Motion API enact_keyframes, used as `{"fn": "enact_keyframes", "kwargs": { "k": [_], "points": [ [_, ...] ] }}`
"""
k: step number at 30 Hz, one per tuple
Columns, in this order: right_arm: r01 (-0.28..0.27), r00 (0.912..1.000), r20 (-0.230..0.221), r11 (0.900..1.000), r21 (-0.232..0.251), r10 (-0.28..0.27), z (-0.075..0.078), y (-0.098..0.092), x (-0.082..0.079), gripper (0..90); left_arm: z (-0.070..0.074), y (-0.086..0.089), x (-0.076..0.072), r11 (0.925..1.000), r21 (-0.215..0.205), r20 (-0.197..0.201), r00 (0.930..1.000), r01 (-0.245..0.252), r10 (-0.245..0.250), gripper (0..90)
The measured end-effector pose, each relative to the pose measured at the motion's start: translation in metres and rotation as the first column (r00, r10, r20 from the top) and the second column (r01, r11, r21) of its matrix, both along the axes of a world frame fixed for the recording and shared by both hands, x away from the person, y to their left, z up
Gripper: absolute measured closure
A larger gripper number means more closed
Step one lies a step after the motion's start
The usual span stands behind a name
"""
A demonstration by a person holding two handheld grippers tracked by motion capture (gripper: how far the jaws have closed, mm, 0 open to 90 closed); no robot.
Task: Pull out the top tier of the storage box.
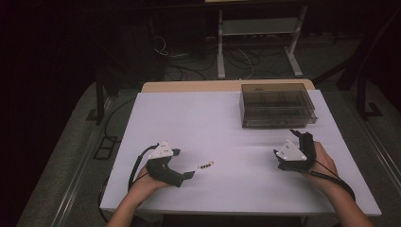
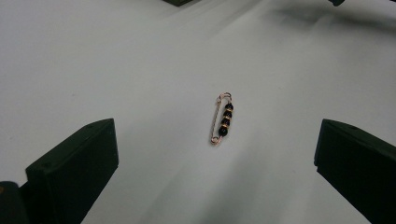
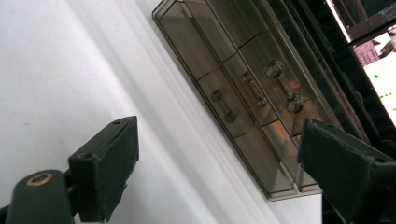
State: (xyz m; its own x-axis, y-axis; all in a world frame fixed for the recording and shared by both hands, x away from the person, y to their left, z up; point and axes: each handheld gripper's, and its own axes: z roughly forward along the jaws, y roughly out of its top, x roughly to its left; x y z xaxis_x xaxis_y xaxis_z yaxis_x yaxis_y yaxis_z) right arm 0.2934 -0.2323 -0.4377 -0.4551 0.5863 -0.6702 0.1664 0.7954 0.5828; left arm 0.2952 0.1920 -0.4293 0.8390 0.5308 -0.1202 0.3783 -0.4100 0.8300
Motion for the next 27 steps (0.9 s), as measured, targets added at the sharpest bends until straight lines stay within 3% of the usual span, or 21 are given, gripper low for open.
{"fn": "enact_keyframes", "kwargs": {
  "k": [10,19,27],
  "points": [
    [0.009,0.9991,-0.042,0.997,0.073,-0.006,0.001,-0.004,0.002,12.2,0.000,0.000,0.000,1.0000,0.000,-0.001,1.0000,0.000,0.000,0.0],
    [0.020,0.9958,-0.091,0.984,0.175,-0.004,0.003,-0.008,0.004,12.2,0.000,0.000,0.000,1.0000,0.000,-0.001,1.0000,0.001,-0.001,0.0],
    [0.027,0.9920,-0.126,0.975,0.223,0.001,0.003,-0.011,0.006,12.2,0.000,0.000,0.000,1.0000,0.001,-0.002,1.0000,0.002,-0.002,0.0]
  ]
}}
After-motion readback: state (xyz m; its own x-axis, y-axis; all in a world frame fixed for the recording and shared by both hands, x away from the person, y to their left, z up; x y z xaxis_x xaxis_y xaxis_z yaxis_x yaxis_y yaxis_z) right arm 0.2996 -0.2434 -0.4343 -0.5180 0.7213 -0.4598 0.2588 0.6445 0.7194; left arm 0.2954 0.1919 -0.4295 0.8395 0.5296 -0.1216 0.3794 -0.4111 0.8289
